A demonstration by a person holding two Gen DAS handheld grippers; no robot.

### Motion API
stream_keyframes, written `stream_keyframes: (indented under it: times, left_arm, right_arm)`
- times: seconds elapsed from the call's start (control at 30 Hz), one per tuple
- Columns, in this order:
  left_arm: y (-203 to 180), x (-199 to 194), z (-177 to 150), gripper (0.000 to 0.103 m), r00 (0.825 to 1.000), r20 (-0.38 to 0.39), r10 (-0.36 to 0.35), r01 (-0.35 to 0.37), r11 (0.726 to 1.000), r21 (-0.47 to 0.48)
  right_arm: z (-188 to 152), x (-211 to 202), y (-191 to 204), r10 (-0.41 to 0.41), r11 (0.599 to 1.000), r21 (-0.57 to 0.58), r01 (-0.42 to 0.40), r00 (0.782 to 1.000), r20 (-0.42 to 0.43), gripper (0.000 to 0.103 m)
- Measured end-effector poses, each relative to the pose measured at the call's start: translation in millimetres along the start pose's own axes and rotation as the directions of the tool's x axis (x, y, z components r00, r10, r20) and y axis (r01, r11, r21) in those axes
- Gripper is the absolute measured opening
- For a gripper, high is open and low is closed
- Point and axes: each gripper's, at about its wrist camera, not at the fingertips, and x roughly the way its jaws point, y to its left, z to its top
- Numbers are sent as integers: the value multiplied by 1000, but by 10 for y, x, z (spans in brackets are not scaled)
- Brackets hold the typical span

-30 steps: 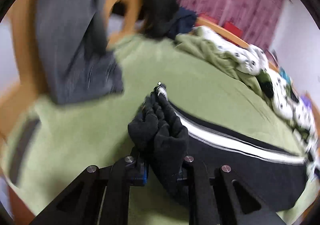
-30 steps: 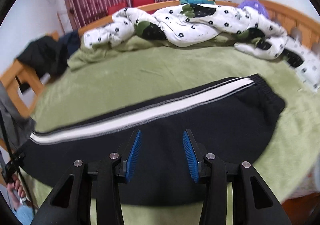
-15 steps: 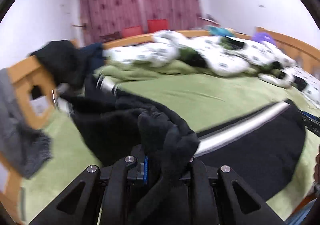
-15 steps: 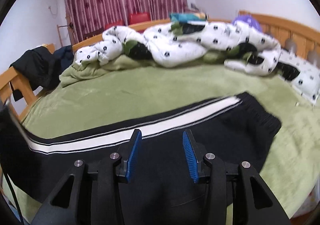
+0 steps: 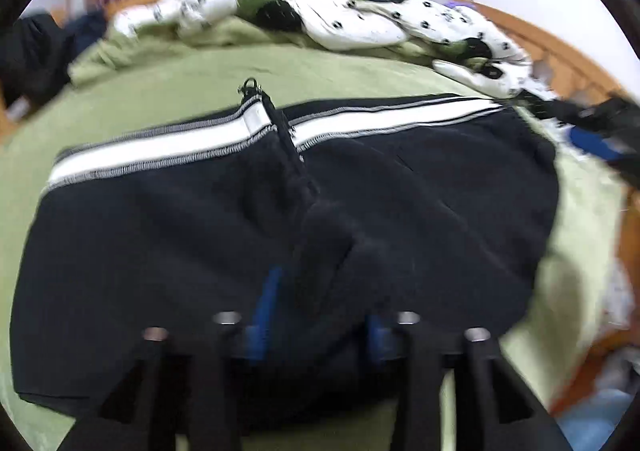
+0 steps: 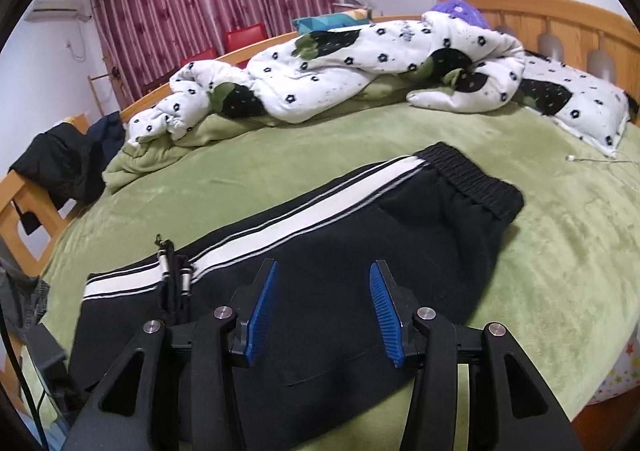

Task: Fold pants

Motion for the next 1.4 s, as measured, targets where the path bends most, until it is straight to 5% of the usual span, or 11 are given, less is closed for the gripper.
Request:
stream_keyframes:
  times: [0.13,0.33,0.47,0.57,0.63,0.73,0.93,1.13,1.23,1.27,1.4]
  left_arm:
    - [464,-503,-13,69,999,45,5,-3,999,-39]
    - [1340,-1076,-169,70,982,58,181,-178,983,-55]
    - [1763,-1144,-411,70,961,59,269,-260,958,-124]
    - [2055,-1078,-531,70,973,-11,231,-227,946,-231]
    - [2187,-1081,-538,70,981,-30,193,-194,940,-282]
    - [2230,-1140,-536,70,978,-1,209,-202,942,-266]
    - [2296,-967,-543,70,992,-68,108,-124,944,-306]
    - [2333,-910,-550,70,992,-73,107,-126,933,-337]
    - [2315,-863,-550,70,989,-87,123,-146,931,-335]
    - [2305,-864,-544,70,987,-87,137,-158,932,-327]
    - [2271,-943,-522,70,983,-46,176,-182,936,-302]
  right_arm:
    - [-49,116,313,82,996,-37,-84,995,-55,48]
    - [-316,314,926,252,959,-75,-272,944,-211,48]
    - [-576,540,1234,230,956,-107,-274,922,-310,47]
    - [-783,717,1371,190,953,-148,-263,904,-382,17]
    - [-795,600,1386,204,941,-189,-282,914,-350,15]
    - [-674,367,1147,383,912,-17,-411,863,-329,14]
    - [-958,600,1298,214,942,-152,-300,883,-419,19]
    - [-839,863,1436,183,957,-135,-256,896,-404,51]
    - [-841,1139,1511,149,967,-127,-219,899,-413,44]
    - [-809,1142,1572,151,960,-157,-233,899,-412,26]
    - [-582,812,1356,326,934,-33,-355,887,-327,13]
